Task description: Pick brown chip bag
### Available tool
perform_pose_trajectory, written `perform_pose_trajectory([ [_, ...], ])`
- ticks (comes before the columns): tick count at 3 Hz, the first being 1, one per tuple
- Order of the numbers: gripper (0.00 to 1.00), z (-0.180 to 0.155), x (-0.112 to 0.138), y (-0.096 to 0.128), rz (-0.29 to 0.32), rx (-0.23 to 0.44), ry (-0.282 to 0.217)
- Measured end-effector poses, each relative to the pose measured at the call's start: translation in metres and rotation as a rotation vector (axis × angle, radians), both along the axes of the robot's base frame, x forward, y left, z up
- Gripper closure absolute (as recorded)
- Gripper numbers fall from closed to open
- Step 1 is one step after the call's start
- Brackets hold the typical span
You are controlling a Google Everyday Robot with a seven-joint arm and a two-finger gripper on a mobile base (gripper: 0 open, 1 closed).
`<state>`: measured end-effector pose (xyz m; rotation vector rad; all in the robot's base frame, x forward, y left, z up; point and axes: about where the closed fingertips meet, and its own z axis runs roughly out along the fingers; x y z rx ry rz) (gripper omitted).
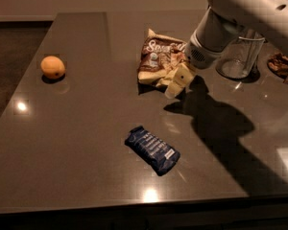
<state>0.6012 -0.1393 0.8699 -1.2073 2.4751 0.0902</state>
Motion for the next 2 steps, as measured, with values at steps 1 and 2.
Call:
perform_pose_trajectory([
  [1,0.00,-0.010,0.015,0.033,0.007,0.037,0.011],
  [2,0.02,-0.009,0.037,0.056,-0.005,0.039,-0.006],
])
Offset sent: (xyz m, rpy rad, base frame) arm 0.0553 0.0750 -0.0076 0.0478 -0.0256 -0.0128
